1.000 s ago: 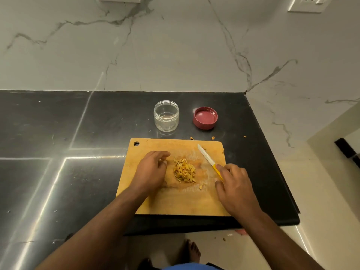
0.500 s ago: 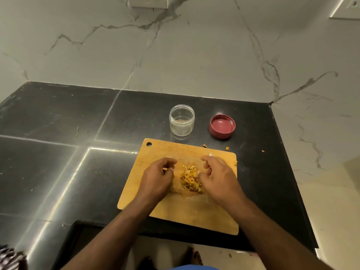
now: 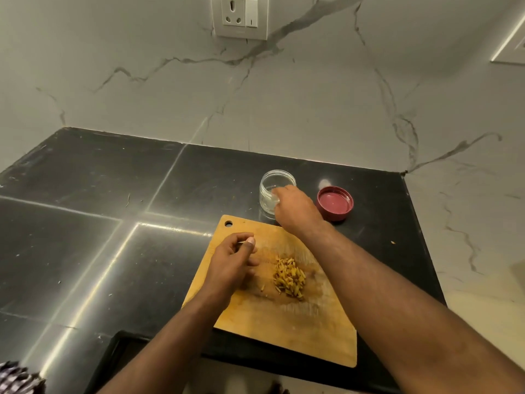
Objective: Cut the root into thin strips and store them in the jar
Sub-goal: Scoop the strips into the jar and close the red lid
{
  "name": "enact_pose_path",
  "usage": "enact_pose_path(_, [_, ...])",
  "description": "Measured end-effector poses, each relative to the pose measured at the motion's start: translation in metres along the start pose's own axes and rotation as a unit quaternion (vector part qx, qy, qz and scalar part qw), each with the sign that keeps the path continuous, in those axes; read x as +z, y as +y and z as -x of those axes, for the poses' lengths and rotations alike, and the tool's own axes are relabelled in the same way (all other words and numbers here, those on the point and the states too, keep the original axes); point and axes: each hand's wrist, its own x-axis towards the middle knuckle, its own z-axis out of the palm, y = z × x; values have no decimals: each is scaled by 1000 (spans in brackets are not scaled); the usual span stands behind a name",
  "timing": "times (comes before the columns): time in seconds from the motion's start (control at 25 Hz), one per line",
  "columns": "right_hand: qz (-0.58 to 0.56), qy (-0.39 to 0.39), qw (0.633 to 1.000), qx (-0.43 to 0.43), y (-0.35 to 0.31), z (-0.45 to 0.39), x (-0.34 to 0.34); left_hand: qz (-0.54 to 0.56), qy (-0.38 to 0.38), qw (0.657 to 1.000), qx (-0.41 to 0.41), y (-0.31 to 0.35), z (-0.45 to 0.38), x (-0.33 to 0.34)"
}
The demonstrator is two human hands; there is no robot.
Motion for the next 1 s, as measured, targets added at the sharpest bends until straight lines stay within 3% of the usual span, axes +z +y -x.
enact_pose_path(0.12, [-38, 62, 997, 4, 3, 6, -3, 53, 10, 998, -14, 1, -2, -11])
enact_pose_path(0.28, [-131, 103, 984, -60, -16, 47, -22, 194, 19, 978, -73, 13, -19, -27])
enact_pose_path(0.36, [-154, 97, 977, -108, -30, 72, -30, 257, -20, 959, -121, 21, -28, -31])
enact_pose_path(0.52, [-177, 43, 974, -138, -53, 104, -27, 370, -193, 894, -163, 22, -31, -34])
enact_pose_path(0.6, [-209, 40, 967, -138, -56, 114, -30, 405, -197, 876, -171, 18, -33, -35])
enact_pose_path(0.68, [-248, 90, 960, -92, -40, 119, -35, 415, -173, 874, -182, 12, -37, -35])
enact_pose_path(0.76, [-216, 103, 970, 37, -9, 126, -33, 401, -154, 883, -187, 4, -41, -35])
enact_pose_path(0.84, [-129, -13, 978, 161, 11, 139, -21, 379, -155, 893, -189, -3, -42, -34])
enact_pose_path(0.92, [-85, -118, 969, 198, 12, 151, 1, 360, -154, 900, -190, -6, -41, -34])
enact_pose_path(1.0, [-66, -113, 969, 208, 5, 154, 17, 351, -155, 905, -183, -7, -41, -33])
